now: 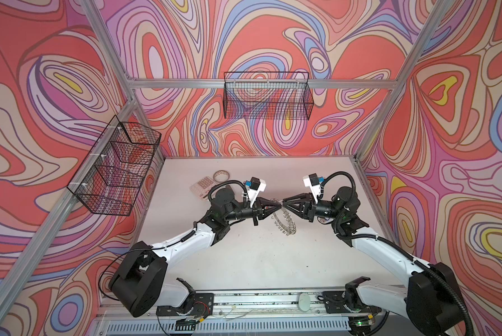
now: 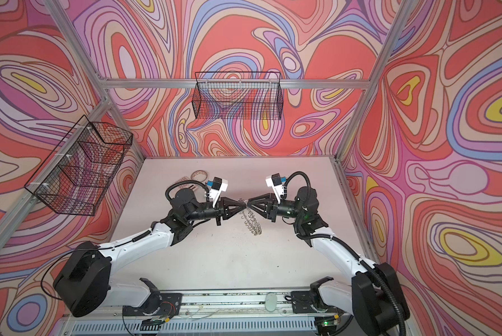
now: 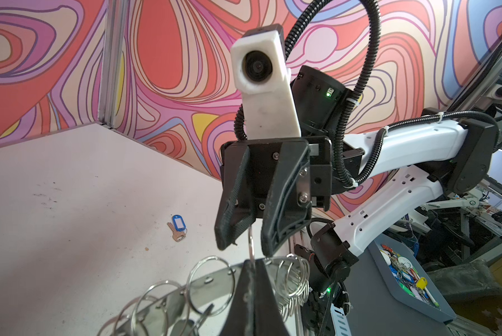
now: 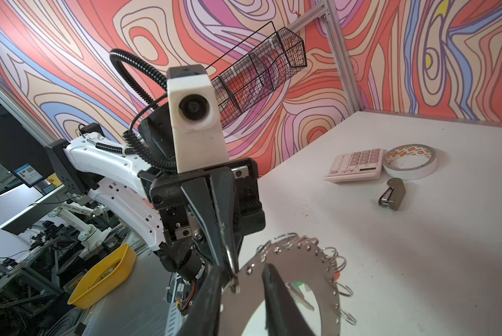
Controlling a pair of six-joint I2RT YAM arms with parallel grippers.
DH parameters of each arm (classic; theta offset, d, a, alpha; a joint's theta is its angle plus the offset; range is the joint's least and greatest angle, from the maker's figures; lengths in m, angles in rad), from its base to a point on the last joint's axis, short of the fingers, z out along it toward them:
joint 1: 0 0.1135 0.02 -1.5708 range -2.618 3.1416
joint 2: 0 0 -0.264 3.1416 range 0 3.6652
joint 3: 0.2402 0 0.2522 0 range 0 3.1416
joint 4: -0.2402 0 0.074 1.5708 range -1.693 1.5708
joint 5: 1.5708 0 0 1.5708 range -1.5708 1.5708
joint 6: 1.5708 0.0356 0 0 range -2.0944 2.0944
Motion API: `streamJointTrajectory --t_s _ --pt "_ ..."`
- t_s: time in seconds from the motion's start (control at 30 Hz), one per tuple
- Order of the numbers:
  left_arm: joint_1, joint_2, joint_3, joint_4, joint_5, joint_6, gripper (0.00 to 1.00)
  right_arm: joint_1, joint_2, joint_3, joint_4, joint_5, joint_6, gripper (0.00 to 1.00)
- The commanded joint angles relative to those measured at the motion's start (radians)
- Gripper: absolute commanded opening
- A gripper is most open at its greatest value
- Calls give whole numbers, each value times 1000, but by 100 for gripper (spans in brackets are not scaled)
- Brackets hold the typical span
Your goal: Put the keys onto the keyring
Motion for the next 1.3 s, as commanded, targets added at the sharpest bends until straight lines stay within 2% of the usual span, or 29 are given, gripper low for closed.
streamJointTrajectory --t_s 0.0,0.2,0.37,0.53,0.67,0.77,0.87,1.0,1.17,1.27 --pt "-3 6 44 81 20 -14 0 4 16 -10 51 -28 24 19" --pt "-3 14 42 85 13 -16 0 16 27 -8 52 -39 26 0" --pt "14 13 29 74 11 -13 0 16 22 -11 38 -24 11 0" --pt "42 -19 20 -8 25 29 0 20 -30 -25 1 37 -90 0" --pt "47 -52 46 -187 45 137 8 38 -79 -39 11 94 -189 0" --pt "52 -74 62 -288 45 199 17 47 -86 -36 28 95 -229 0" --pt "73 -100 69 -394 21 269 23 54 -87 -16 -33 98 -297 0" --pt "122 -136 84 -496 17 340 30 93 -125 -10 -161 158 -440 0" --pt "120 -166 175 -761 90 603 49 131 -143 0 -243 211 -528 0" --pt "112 -156 254 -950 88 782 51 144 -141 8 -270 228 -558 0"
